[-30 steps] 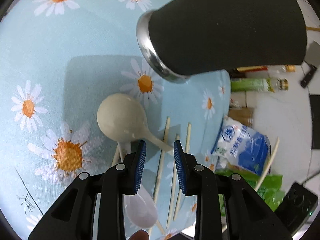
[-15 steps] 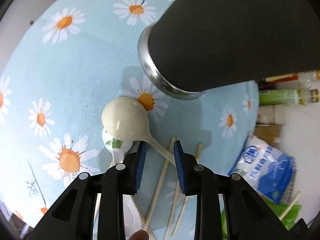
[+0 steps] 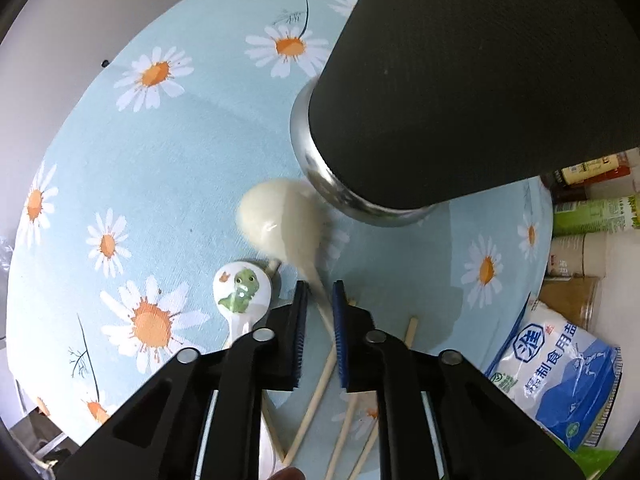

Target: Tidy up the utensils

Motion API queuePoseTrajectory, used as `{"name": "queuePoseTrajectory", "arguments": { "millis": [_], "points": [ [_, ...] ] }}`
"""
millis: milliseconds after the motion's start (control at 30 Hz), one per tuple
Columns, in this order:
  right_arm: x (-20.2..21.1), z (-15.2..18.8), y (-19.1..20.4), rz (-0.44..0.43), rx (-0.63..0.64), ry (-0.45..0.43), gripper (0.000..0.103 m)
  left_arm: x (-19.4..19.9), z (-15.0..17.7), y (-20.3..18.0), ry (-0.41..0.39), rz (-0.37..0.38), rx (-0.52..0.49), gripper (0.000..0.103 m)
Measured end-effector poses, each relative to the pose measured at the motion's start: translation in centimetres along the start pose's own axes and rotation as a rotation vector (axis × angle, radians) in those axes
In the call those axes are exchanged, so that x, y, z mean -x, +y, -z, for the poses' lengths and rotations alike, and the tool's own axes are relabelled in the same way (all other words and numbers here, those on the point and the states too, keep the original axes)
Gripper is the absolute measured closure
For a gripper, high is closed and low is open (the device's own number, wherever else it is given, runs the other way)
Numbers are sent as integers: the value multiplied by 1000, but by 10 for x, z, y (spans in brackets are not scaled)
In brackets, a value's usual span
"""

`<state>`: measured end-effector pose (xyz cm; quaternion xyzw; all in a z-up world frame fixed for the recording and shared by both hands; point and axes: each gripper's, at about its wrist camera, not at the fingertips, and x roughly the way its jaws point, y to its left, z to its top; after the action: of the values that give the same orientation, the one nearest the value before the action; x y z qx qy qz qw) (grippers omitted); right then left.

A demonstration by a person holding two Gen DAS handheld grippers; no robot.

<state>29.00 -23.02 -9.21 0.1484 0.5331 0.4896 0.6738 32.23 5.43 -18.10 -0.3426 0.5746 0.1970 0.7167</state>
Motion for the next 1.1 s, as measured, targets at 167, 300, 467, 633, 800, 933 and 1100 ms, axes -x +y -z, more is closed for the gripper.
{"name": "queuePoseTrajectory", "arguments": {
  "millis": [167,300,467,633,800,933,1100],
  "points": [
    [4,-1,2,-8,28,12,97,4,6,11,-16,27,10,96],
    [0,-5,4,-6,36,28,97,10,8,19,-16,89,66,97],
    [-5,-11,10,-1,51,35,97,17,14,22,-20,129,69,97],
    [-12,-19,15,9,56,33,97,23,16,29,-21,166,73,97],
    [-17,-26,21,27,61,21,97,39,20,42,-36,194,46,97],
    [-22,-33,27,47,65,11,97,52,23,47,-54,214,18,97],
    [-27,-44,36,74,84,-2,97,69,26,50,-83,254,-25,97]
  ]
}}
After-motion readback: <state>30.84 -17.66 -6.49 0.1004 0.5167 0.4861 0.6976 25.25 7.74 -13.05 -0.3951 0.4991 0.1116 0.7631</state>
